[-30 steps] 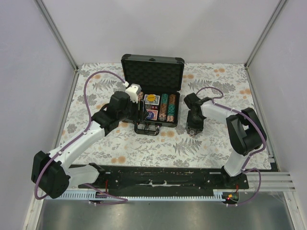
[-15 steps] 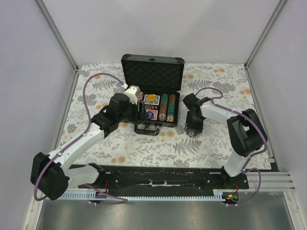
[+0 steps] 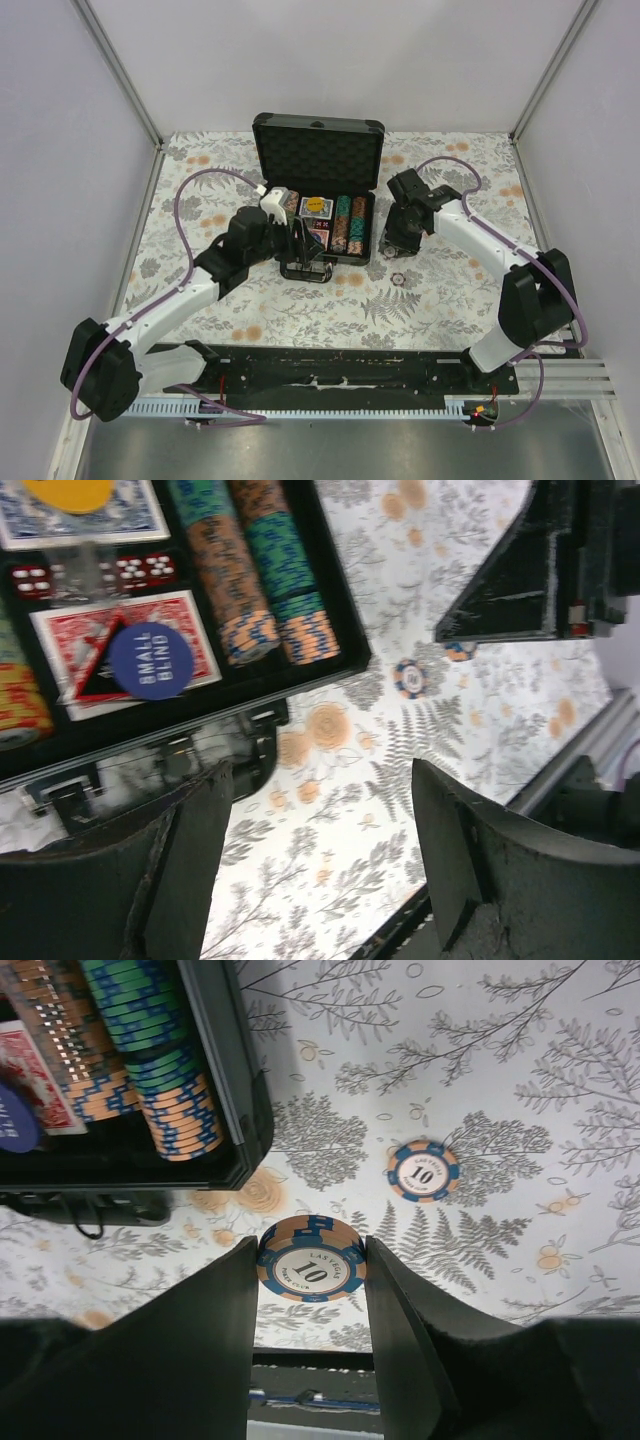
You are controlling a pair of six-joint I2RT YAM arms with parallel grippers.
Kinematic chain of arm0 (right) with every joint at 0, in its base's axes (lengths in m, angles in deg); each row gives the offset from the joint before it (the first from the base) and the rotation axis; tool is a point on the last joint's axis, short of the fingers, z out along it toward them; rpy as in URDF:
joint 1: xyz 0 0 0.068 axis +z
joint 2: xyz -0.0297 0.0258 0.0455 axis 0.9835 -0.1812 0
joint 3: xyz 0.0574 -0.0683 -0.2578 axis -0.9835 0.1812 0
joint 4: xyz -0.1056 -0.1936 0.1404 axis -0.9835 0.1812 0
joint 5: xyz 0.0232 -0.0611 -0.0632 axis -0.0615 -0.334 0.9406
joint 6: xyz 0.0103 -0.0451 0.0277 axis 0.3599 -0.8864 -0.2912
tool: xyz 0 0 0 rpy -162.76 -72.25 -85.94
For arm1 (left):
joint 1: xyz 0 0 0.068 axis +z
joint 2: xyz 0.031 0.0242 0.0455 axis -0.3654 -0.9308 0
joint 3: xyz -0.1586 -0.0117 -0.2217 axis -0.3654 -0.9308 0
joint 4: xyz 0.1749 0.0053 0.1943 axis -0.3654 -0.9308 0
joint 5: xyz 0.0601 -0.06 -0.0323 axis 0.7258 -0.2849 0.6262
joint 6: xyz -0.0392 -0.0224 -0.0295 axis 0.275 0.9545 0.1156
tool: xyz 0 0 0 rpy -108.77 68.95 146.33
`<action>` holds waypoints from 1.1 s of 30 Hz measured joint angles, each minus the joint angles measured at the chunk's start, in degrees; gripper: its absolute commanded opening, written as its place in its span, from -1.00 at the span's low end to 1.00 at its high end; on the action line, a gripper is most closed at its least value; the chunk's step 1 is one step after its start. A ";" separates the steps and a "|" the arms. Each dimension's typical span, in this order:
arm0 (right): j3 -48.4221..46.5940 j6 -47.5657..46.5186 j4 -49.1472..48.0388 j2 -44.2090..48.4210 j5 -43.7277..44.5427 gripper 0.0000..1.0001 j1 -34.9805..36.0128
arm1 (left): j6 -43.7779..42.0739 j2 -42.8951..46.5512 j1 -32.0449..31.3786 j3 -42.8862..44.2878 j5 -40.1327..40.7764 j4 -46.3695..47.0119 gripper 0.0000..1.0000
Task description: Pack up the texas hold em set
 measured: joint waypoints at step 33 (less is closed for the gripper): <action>-4.85 22.84 -10.14 0.61 -18.51 -0.57 4.48 | 16.52 -11.91 -10.49 -1.49 5.60 26.47 0.00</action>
